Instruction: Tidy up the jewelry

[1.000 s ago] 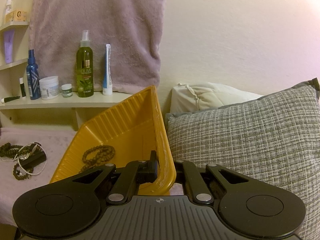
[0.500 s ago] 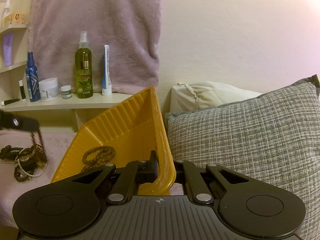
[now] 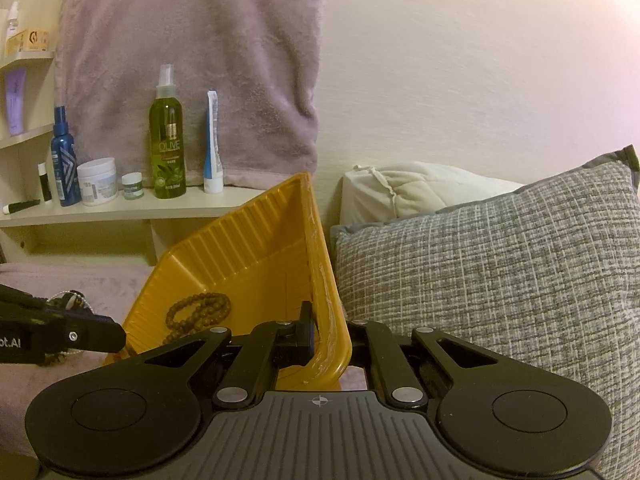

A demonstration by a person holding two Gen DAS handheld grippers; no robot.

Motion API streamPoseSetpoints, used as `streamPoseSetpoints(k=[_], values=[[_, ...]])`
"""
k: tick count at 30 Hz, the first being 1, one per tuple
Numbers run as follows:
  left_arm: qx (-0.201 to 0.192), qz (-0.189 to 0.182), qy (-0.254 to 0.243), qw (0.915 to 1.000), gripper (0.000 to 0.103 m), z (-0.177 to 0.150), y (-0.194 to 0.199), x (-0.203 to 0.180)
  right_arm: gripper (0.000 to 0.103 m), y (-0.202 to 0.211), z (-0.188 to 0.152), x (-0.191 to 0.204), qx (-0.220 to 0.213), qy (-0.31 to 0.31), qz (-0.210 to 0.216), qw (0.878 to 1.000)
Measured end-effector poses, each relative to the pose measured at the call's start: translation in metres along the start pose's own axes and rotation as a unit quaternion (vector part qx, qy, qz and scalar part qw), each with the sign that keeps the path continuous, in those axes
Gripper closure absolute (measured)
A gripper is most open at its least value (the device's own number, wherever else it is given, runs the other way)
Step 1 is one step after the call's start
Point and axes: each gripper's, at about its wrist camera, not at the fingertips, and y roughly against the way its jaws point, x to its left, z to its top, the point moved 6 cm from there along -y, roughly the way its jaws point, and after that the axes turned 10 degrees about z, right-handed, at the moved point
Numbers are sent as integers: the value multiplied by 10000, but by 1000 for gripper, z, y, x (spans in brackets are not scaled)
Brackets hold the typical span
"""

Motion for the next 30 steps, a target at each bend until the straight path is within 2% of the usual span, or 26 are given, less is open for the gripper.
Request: streamPoseSetpoints(k=[3,7,8,12,16,21,30], values=[[-76,160,112,9998,97,4,5,14,97,0,0,0,0,-13,-4,10000],[-272,661,343,9969,95,9,20,51,97,0,0,0,1,-12,-4,10000],[-321,840,385,9952,91,8,24,62,97,0,0,0,2,-13,-2,10000],[-425,1721,598,9824,88,-10,39,111,97,0,0,0,6,-18,-1,10000],[-381,2322,777,9688,88,-29,50,151,97,-1,0,0,10,-20,-13,10000],[-386,2618,961,9595,86,-41,55,178,97,-1,-1,-1,24,-16,-19,10000],[-278,2857,783,9547,85,-61,45,187,97,-2,0,0,51,36,-44,10000]])
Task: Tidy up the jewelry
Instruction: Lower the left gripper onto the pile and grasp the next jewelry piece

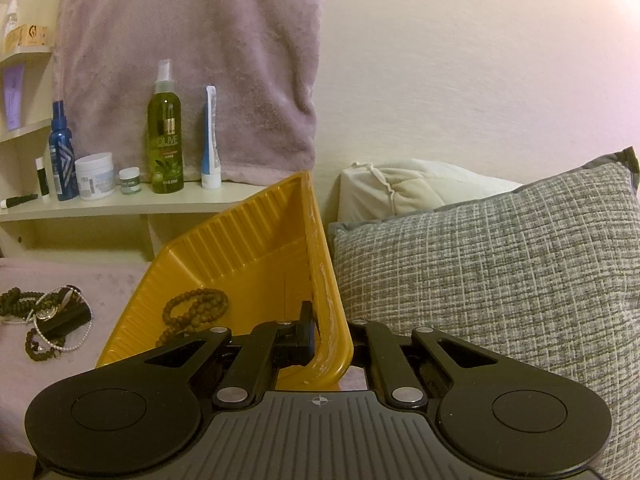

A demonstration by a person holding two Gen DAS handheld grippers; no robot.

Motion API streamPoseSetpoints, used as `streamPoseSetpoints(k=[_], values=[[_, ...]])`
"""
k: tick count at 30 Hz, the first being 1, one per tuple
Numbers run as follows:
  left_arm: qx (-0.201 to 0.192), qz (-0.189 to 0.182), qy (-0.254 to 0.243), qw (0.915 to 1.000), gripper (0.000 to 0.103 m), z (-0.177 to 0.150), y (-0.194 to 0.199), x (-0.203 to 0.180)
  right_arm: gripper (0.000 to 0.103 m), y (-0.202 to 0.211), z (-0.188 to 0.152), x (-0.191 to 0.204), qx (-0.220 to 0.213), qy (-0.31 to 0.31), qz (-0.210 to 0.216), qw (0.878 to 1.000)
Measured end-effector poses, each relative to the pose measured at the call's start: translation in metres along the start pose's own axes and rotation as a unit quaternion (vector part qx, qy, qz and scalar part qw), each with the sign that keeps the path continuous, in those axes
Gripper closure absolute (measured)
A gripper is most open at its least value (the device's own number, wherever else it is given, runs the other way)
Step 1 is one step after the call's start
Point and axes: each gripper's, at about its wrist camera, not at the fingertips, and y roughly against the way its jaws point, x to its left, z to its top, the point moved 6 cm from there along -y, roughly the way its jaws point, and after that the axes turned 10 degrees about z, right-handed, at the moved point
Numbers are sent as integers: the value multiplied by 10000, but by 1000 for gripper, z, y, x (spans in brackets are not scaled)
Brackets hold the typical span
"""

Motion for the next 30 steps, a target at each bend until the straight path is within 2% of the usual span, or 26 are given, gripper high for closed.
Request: streamPoseSetpoints(k=[6,16,21,25,27,30], values=[[47,111,142,9998,81,-2,-15,7,97,-1,0,0,16,34,-13,10000],[201,41,1247,9920,79,12,-42,20,97,-3,-1,-2,46,72,-46,10000],[446,94,1096,9929,79,9,-58,12,97,-3,-2,-4,66,81,-60,9999],[468,151,962,9941,80,7,-60,10,97,-3,-2,-5,74,82,-58,9999],[473,138,897,9947,91,6,-60,10,97,-3,-2,-6,68,80,-52,9999],[404,165,789,9959,97,9,-53,11,97,-3,-2,-6,65,83,-39,9999]])
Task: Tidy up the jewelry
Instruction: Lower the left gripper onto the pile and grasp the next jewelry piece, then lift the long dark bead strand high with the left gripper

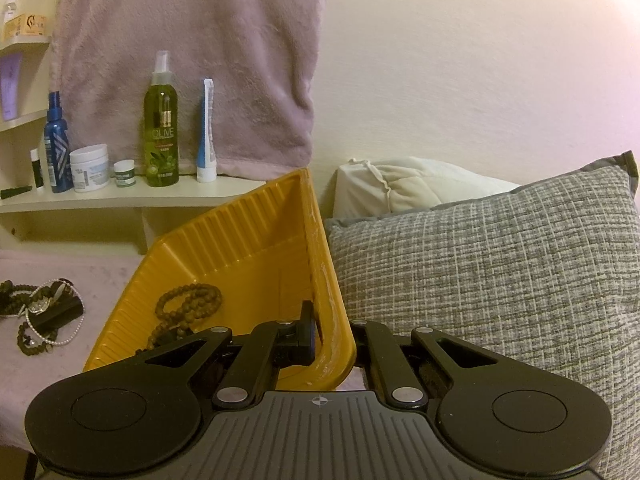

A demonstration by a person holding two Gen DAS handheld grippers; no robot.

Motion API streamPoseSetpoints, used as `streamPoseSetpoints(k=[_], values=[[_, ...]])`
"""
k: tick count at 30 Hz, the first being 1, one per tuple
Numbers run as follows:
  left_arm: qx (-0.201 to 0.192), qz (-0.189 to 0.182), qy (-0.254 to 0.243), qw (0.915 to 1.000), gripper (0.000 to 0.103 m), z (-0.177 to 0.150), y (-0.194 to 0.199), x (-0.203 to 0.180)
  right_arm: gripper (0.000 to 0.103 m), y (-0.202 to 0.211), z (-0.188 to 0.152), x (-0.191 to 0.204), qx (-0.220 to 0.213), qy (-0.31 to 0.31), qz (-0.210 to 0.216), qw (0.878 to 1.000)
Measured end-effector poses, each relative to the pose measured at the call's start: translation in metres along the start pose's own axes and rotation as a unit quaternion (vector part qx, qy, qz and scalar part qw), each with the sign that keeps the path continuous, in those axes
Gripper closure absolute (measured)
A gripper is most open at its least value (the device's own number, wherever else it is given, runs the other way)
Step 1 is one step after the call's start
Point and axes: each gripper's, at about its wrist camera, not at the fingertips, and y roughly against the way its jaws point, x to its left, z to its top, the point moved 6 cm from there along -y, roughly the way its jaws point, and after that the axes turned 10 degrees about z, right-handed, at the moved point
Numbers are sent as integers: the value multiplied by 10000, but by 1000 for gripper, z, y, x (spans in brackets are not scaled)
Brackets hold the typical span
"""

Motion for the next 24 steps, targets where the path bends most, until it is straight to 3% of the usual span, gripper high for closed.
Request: streamPoseSetpoints(k=[11,24], values=[[-569,-282,-305,9975,97,45,51,8,97,3,3,3,-53,19,58,10000],[-1433,-632,-503,9864,97,114,121,6,97,5,4,7,-91,35,84,9999]])
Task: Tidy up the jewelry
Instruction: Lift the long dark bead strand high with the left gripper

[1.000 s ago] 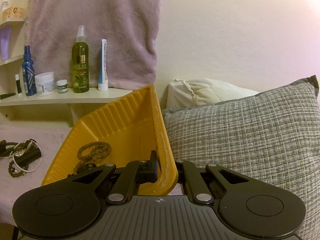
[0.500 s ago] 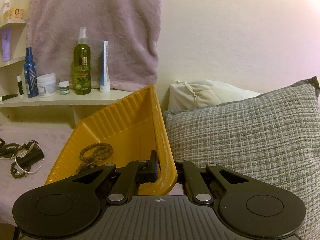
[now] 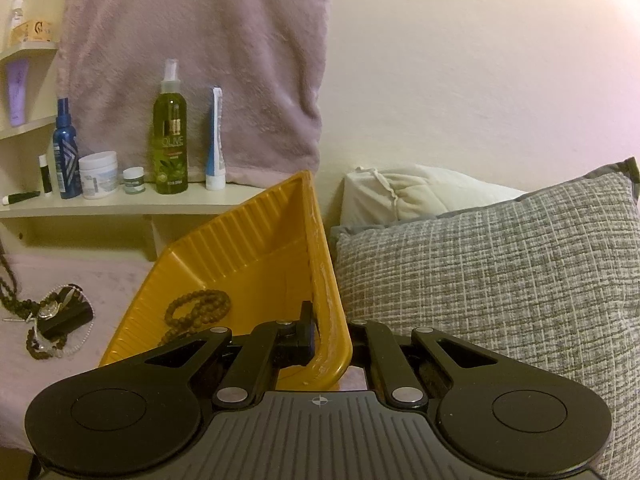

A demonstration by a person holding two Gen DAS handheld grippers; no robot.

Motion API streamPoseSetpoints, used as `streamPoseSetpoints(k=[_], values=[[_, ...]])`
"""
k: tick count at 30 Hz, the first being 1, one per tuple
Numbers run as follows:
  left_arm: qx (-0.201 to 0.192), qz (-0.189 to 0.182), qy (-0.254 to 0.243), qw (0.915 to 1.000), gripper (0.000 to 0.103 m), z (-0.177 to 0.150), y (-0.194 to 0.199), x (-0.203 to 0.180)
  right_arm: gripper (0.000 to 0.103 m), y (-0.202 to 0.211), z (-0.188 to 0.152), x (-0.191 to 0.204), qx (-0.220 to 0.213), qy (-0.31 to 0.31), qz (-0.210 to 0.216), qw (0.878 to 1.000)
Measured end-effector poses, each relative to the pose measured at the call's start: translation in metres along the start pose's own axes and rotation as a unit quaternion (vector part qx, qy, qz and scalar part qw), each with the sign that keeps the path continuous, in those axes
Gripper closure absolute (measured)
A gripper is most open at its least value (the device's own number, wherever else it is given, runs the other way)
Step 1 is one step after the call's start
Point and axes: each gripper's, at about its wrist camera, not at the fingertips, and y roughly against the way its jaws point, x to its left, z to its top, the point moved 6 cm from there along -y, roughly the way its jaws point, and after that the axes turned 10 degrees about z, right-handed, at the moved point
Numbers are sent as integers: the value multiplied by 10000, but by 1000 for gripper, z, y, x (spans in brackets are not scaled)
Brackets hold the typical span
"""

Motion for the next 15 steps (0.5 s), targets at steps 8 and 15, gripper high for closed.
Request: streamPoseSetpoints(k=[8,15], values=[[-498,-181,-187,9984,97,46,25,-12,97,0,0,1,-8,6,-4,10000],[-840,-349,-308,9954,97,78,40,-26,97,-1,2,1,-18,8,7,10000]])
